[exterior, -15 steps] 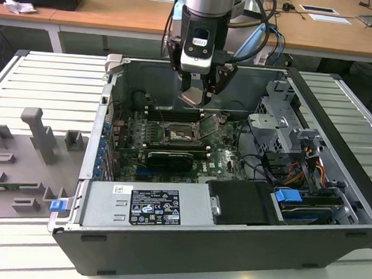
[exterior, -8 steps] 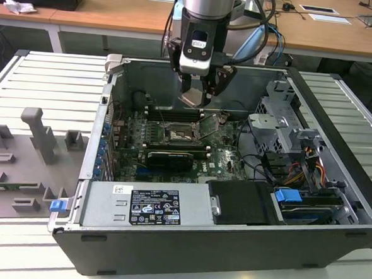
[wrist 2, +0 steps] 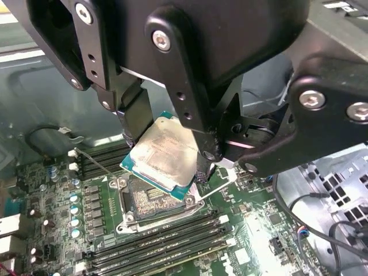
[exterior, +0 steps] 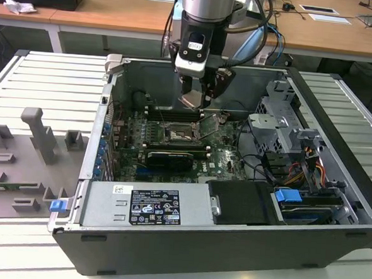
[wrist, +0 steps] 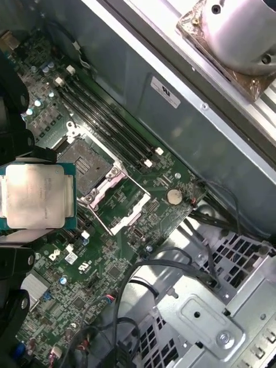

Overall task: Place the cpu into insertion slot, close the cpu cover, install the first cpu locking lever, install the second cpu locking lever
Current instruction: 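Place the cpu into insertion slot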

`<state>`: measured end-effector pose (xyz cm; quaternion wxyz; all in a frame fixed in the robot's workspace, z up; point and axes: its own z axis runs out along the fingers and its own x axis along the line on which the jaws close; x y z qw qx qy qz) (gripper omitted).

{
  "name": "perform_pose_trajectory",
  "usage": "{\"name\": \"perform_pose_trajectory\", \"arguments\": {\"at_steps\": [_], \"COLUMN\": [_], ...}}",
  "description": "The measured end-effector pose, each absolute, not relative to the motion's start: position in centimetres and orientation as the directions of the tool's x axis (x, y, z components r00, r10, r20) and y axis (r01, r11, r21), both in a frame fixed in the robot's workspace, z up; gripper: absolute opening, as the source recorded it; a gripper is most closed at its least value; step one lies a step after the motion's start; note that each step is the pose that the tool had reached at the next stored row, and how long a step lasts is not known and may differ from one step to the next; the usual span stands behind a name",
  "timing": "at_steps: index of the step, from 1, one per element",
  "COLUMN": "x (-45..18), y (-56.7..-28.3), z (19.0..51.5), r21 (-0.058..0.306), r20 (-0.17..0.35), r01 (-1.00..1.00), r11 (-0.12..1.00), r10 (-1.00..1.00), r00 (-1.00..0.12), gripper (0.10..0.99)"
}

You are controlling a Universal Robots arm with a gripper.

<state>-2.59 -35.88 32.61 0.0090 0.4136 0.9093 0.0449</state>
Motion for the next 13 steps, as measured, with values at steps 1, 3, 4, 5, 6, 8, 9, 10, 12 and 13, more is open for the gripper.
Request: {"name": "perform_pose_trajectory", "arguments": {"at_steps": [1,3,4,5,6,8,9,10,12,13], "x": [-2.59,-2.59,-2.59,-2.59,-2.59,-2.59,-2.59,-2.59,-2.59,-2.59], "y": [-35.88,-35.88,-35.88,-35.88,-35.88,-35.88,-35.88,-35.88,-35.88,-35.88], "z": [32.55,32.43,32.39,32.34,32.32,32.27,32.25,32.21,32.16,32.10], "r21": [0.089,0.089,0.089,0.090,0.090,0.090,0.090,0.090,0.090,0.090], "r20": [0.021,0.021,0.021,0.021,0.022,0.022,0.022,0.022,0.022,0.022], "r01": [0.763,0.789,0.796,0.804,0.808,0.816,0.820,0.827,0.836,0.847], "r11": [0.640,0.608,0.599,0.588,0.582,0.571,0.565,0.554,0.541,0.524], "r10": [0.765,0.790,0.798,0.806,0.810,0.818,0.822,0.829,0.839,0.849], "r00": [-0.644,-0.612,-0.603,-0.592,-0.586,-0.574,-0.569,-0.558,-0.544,-0.528], "gripper": [0.541,0.541,0.541,0.541,0.541,0.541,0.541,0.541,0.541,0.541]}}
